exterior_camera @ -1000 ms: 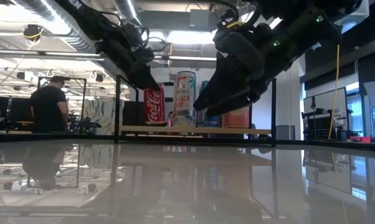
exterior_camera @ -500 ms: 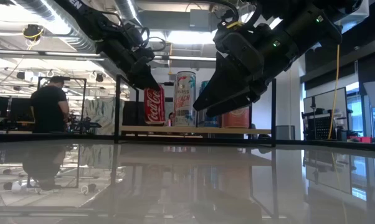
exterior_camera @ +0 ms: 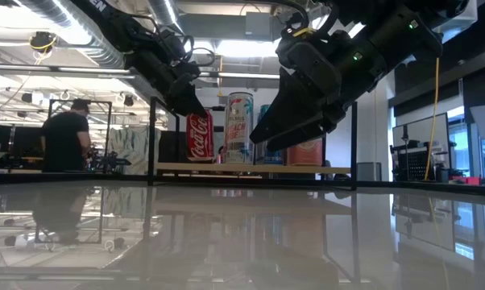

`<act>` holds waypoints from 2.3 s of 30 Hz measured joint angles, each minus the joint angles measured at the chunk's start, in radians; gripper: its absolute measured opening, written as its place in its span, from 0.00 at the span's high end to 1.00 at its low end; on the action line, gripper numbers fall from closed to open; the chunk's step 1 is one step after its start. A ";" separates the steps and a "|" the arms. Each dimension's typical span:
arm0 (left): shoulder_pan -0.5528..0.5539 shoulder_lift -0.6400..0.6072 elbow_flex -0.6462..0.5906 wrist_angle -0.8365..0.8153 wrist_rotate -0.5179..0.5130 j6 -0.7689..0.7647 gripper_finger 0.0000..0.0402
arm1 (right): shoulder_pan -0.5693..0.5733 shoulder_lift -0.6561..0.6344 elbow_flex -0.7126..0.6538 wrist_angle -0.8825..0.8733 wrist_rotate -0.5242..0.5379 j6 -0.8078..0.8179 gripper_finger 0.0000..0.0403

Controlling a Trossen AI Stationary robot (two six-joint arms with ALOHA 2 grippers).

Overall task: Place canned beverage on shelf
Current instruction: Put the top red soda can on the shelf, then move the red soda can to the center of the table

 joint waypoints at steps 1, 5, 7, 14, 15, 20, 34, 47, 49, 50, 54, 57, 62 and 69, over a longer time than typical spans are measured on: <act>0.000 0.000 0.000 0.000 0.000 0.000 0.26 | 0.000 0.000 0.000 0.000 0.000 0.000 0.06; -0.006 0.000 0.000 0.000 -0.001 0.000 0.26 | 0.000 0.000 0.000 0.000 0.000 0.000 0.06; -0.006 0.000 0.000 -0.001 0.001 0.000 0.26 | 0.000 0.000 0.000 0.000 0.000 -0.001 0.06; -0.011 0.000 0.000 -0.002 0.003 -0.001 0.15 | 0.000 -0.001 0.000 -0.001 0.000 -0.007 0.06; -0.011 0.000 0.000 -0.002 0.004 -0.001 0.14 | 0.000 -0.001 0.000 -0.001 0.000 -0.007 0.06; -0.021 0.000 0.000 -0.003 -0.005 -0.001 0.10 | 0.000 -0.001 0.000 -0.002 0.000 -0.008 0.06; -0.052 -0.138 0.000 -0.008 -0.087 -0.010 0.11 | -0.002 -0.001 0.000 -0.003 -0.001 -0.009 0.06; -0.329 -0.461 -0.029 -0.195 -0.078 -0.069 0.11 | 0.006 -0.019 0.053 -0.035 -0.081 -0.013 0.06; -0.400 -0.505 -0.077 -0.212 -0.078 -0.101 0.11 | 0.025 -0.042 0.093 -0.102 -0.086 -0.023 0.06; -0.435 -0.525 -0.108 -0.208 -0.078 -0.128 0.11 | 0.037 -0.056 0.109 -0.140 -0.084 -0.026 0.06; -0.576 -0.593 -0.264 -0.131 -0.078 -0.250 0.11 | 0.107 -0.108 0.169 -0.293 -0.079 -0.012 0.06; -0.677 -0.608 -0.384 -0.014 -0.078 -0.357 0.11 | 0.172 -0.151 0.229 -0.476 -0.073 0.075 0.06; -0.844 -0.585 -0.524 0.223 -0.083 -0.450 0.11 | 0.281 -0.195 0.380 -0.922 -0.109 0.414 0.06; -1.049 -0.542 -0.644 0.543 -0.205 -0.457 0.11 | 0.446 -0.200 0.565 -1.327 -0.134 0.912 0.06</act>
